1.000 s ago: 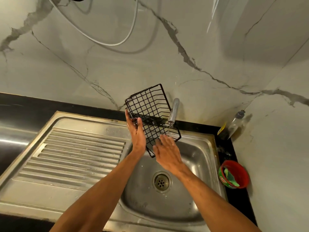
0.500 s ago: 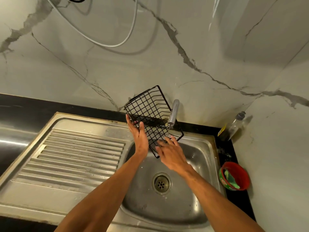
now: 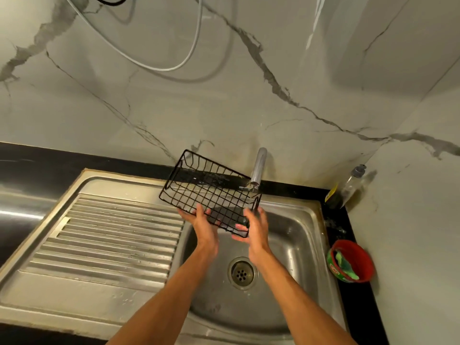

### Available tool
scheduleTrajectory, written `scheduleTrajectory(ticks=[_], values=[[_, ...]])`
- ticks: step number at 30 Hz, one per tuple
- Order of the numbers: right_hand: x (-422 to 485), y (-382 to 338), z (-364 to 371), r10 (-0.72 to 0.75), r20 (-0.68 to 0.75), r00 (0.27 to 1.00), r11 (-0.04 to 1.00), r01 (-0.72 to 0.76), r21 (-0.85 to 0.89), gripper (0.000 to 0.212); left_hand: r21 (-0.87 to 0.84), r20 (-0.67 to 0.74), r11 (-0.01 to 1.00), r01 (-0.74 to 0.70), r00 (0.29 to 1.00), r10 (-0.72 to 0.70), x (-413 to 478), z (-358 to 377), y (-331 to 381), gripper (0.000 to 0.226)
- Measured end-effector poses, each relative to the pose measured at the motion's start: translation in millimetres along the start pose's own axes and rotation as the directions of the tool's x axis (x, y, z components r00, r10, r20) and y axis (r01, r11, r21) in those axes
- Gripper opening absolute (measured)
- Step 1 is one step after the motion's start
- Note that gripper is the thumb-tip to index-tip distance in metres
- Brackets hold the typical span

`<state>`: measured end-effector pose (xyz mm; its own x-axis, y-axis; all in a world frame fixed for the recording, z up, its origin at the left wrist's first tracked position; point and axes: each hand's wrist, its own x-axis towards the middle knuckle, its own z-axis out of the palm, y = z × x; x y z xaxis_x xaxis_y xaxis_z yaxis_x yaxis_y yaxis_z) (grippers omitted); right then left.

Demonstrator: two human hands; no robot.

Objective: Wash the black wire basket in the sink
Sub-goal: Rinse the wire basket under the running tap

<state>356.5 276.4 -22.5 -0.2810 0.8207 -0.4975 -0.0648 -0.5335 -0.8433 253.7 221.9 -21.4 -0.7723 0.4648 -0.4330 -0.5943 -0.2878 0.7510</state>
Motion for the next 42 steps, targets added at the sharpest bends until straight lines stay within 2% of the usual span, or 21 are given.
scheduleTrajectory(ticks=[3, 5, 7, 9, 11, 13, 15, 17, 20, 21, 22, 24, 26, 27, 28, 30, 32, 34, 36, 38, 42], values=[[7, -1, -7, -0.080, 0.016, 0.997, 0.974, 0.081, -0.211, 0.058, 0.018, 0.063, 0.997, 0.081, 0.995, -0.082, -5, -20, -6, 0.073], [11, -6, -18, -0.107, -0.008, 0.994, 0.965, 0.102, -0.242, 0.052, 0.087, 0.113, 0.985, 0.147, 0.981, -0.156, -2, -37, -5, 0.069], [13, -16, -26, -0.120, -0.015, 0.993, 0.961, 0.113, -0.251, 0.057, 0.196, 0.094, 0.958, 0.211, 0.968, -0.233, 4, -51, 3, 0.078], [18, -25, -38, -0.155, 0.002, 0.988, 0.948, 0.149, -0.283, 0.056, 0.300, 0.039, 0.929, 0.219, 0.970, -0.241, 17, -59, 16, 0.094], [24, -34, -48, -0.168, 0.032, 0.985, 0.936, 0.169, -0.309, 0.054, 0.387, 0.061, 0.905, 0.174, 0.975, -0.214, 31, -62, 37, 0.094], [30, -42, -58, -0.169, 0.072, 0.983, 0.921, 0.184, -0.345, 0.054, 0.497, 0.189, 0.857, 0.136, 0.947, -0.259, 42, -60, 62, 0.082], [35, -49, -65, -0.178, 0.107, 0.978, 0.906, 0.206, -0.371, 0.055, 0.620, 0.307, 0.777, 0.111, 0.877, -0.370, 48, -52, 80, 0.061], [41, -51, -69, -0.194, 0.123, 0.973, 0.898, 0.226, -0.376, 0.055, 0.722, 0.327, 0.687, 0.076, 0.838, -0.437, 52, -41, 85, 0.051], [45, -51, -67, -0.253, 0.090, 0.963, 0.851, 0.266, -0.454, 0.055, 0.728, 0.257, 0.684, 0.046, 0.907, -0.334, 55, -27, 76, 0.036], [45, -48, -65, -0.325, 0.042, 0.945, 0.780, 0.293, -0.553, 0.054, 0.699, 0.233, 0.714, 0.049, 0.927, -0.292, 54, -24, 70, 0.033], [43, -45, -62, -0.437, -0.009, 0.899, 0.656, 0.313, -0.687, 0.054, 0.671, 0.212, 0.740, 0.052, 0.943, -0.258, 52, -22, 64, 0.032], [33, -34, -61, -0.703, 0.005, 0.711, 0.330, 0.332, -0.884, 0.056, 0.646, 0.182, 0.763, 0.031, 0.964, -0.194, 47, -20, 54, 0.030], [19, -22, -58, -0.813, 0.205, 0.544, 0.066, 0.436, -0.897, 0.055, 0.636, 0.186, 0.771, -0.007, 0.972, -0.145, 41, -19, 47, 0.028], [15, -15, -58, -0.799, 0.328, 0.505, -0.057, 0.479, -0.876, 0.055, 0.631, 0.197, 0.775, -0.034, 0.973, -0.118, 36, -17, 46, 0.027], [14, -7, -60, -0.749, 0.422, 0.511, -0.154, 0.485, -0.861, 0.057, 0.622, 0.206, 0.780, -0.062, 0.975, -0.087, 33, -14, 46, 0.026], [18, 4, -67, -0.633, 0.462, 0.621, -0.251, 0.400, -0.881, 0.060, 0.609, 0.207, 0.786, -0.104, 0.978, -0.031, 29, -10, 43, 0.028], [18, 6, -59, -0.504, 0.348, 0.791, -0.221, 0.272, -0.937, 0.072, 0.620, 0.208, 0.771, -0.148, 0.978, 0.020, 26, -7, 39, 0.031], [13, 6, -38, -0.349, 0.291, 0.891, -0.098, 0.274, -0.957, 0.081, 0.631, 0.237, 0.750, -0.199, 0.970, 0.058, 24, -5, 34, 0.027], [11, 7, -19, -0.211, 0.355, 0.911, -0.023, 0.359, -0.933, 0.070, 0.632, 0.276, 0.734, -0.250, 0.957, 0.088, 23, -4, 31, 0.019], [16, 4, -21, -0.164, 0.410, 0.897, -0.007, 0.415, -0.910, 0.060, 0.629, 0.269, 0.734, -0.258, 0.957, 0.106, 24, -4, 30, 0.018], [25, -10, -31, -0.315, 0.318, 0.894, -0.061, 0.316, -0.947, 0.052, 0.578, 0.230, 0.786, -0.220, 0.968, 0.101, 22, 0, 26, 0.025]])
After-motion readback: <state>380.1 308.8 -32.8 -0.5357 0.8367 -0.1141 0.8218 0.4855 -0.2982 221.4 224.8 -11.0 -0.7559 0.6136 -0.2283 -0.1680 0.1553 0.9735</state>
